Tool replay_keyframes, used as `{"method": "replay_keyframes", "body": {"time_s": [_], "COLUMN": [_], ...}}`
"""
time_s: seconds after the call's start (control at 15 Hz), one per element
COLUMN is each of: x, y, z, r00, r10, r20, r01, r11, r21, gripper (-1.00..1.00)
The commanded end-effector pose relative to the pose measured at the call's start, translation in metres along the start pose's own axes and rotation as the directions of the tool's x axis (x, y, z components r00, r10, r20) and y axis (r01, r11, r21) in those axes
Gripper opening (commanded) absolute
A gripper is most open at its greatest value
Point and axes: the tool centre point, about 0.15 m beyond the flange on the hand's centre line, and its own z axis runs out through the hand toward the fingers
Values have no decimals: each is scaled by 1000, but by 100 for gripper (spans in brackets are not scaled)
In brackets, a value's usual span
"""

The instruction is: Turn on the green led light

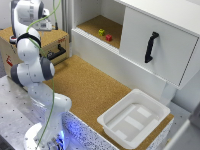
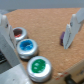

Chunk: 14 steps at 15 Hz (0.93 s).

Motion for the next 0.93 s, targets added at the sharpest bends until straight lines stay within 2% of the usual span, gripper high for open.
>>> {"method": "replay_keyframes", "body": {"time_s": [0.0, 0.13, 0.47, 0.6, 0.8, 0.87], "x": [52, 52, 65, 76, 76, 71], "y": [-65, -84, -115, -121, -110, -101], "z": [-6, -2, 6, 13, 19, 15], "r00": [981, 979, 986, 978, 975, 981], "r10": [-44, -75, -114, -167, -172, -149], "r20": [190, 188, 126, 124, 140, 126], "r01": [55, 85, 119, 169, 181, 161], "r11": [997, 995, 992, 986, 982, 983], "r21": [-49, -43, -39, -3, -58, -93], "gripper": [100, 100, 100, 100, 100, -100]}}
